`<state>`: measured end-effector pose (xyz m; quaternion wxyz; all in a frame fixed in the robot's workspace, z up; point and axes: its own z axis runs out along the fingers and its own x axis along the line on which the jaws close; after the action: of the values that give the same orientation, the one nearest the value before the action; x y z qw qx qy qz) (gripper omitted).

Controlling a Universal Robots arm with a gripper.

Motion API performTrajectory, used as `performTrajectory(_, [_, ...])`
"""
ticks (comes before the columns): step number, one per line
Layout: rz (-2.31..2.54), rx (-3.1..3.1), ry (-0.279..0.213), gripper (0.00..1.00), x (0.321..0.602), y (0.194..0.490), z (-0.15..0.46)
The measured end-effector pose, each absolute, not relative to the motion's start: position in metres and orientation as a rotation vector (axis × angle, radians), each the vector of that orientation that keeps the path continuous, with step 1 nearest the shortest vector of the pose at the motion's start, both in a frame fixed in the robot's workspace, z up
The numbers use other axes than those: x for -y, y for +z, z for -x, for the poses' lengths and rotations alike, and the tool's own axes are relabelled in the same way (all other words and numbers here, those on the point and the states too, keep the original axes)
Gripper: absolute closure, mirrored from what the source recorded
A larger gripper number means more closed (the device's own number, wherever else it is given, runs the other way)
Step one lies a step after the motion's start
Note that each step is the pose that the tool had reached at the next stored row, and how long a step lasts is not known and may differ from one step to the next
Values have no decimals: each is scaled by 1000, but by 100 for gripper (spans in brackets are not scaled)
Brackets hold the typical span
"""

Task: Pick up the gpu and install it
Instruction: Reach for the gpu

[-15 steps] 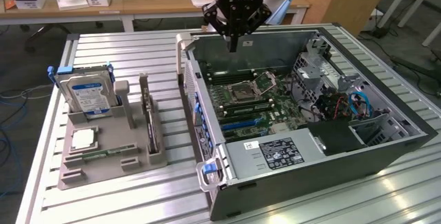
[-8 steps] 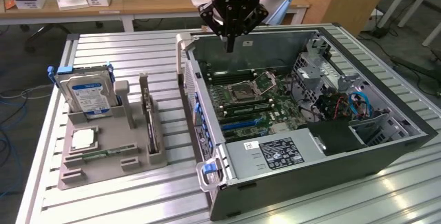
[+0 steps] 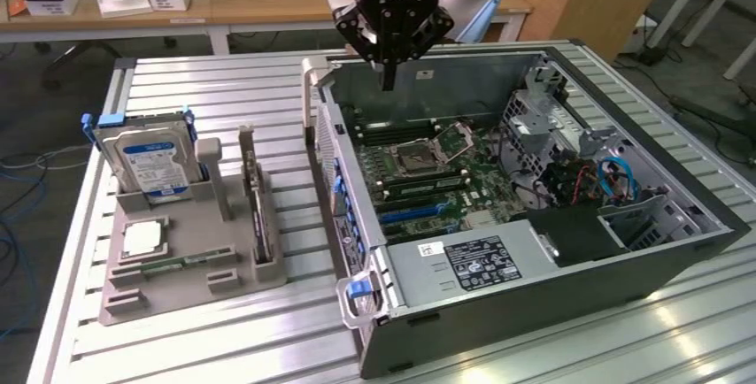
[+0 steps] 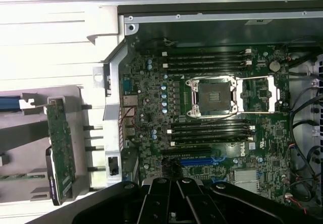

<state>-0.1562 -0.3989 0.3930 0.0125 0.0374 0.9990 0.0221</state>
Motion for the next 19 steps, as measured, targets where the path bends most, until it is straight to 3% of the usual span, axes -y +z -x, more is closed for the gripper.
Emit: performTrajectory(19, [-116, -3114, 69, 90, 399, 392, 170])
